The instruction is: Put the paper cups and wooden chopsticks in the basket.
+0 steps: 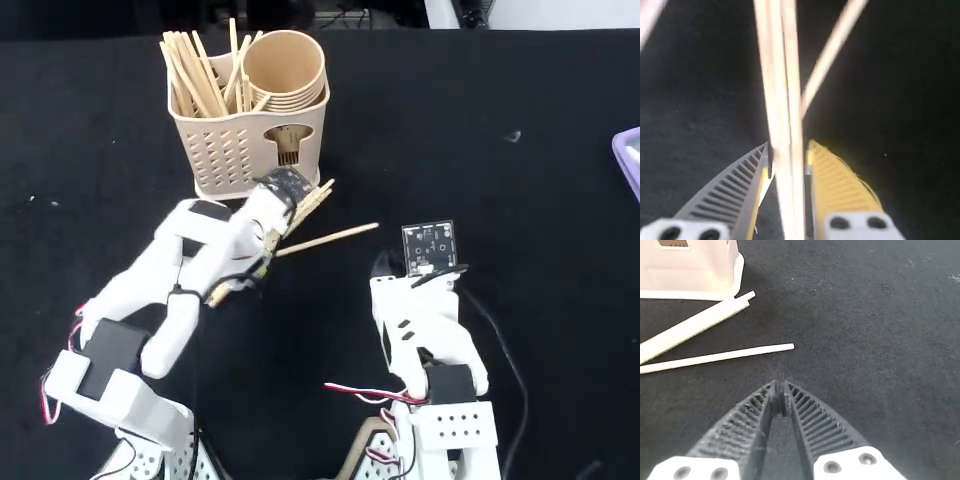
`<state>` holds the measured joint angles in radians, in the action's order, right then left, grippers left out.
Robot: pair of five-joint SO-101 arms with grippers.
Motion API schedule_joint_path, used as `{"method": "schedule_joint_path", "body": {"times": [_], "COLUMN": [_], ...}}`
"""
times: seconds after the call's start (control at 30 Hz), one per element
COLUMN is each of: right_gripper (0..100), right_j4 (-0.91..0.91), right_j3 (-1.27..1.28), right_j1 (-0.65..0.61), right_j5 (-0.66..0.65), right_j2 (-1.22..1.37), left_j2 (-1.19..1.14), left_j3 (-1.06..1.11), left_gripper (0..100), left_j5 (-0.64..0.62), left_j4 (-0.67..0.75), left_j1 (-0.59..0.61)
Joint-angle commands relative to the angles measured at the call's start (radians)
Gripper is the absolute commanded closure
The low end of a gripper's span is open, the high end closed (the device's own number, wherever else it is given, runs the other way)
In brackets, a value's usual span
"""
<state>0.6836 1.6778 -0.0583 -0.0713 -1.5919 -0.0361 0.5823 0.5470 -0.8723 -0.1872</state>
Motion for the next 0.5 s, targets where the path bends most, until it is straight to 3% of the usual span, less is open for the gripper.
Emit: {"method": "schedule_joint_path", "body": {"times": [0.0, 0.23, 0.47], "right_gripper": [98.4, 98.4, 98.4], "right_j4": [-0.021, -0.021, -0.021], "right_j3": [-0.007, -0.007, -0.007], "right_j1": [0.011, 0.011, 0.011], "right_j5": [0.003, 0.003, 0.003], "right_j2": [-0.027, -0.027, -0.027], "left_j2": [-0.006, 0.018, 0.250], "left_j3": [0.027, 0.077, 0.260], "left_gripper": [90, 96, 97], "left_j5": [0.020, 0.035, 0.060], "left_j4": [-0.071, -0.121, -0.118], "left_j1": [-0.010, -0.010, -0.013]}}
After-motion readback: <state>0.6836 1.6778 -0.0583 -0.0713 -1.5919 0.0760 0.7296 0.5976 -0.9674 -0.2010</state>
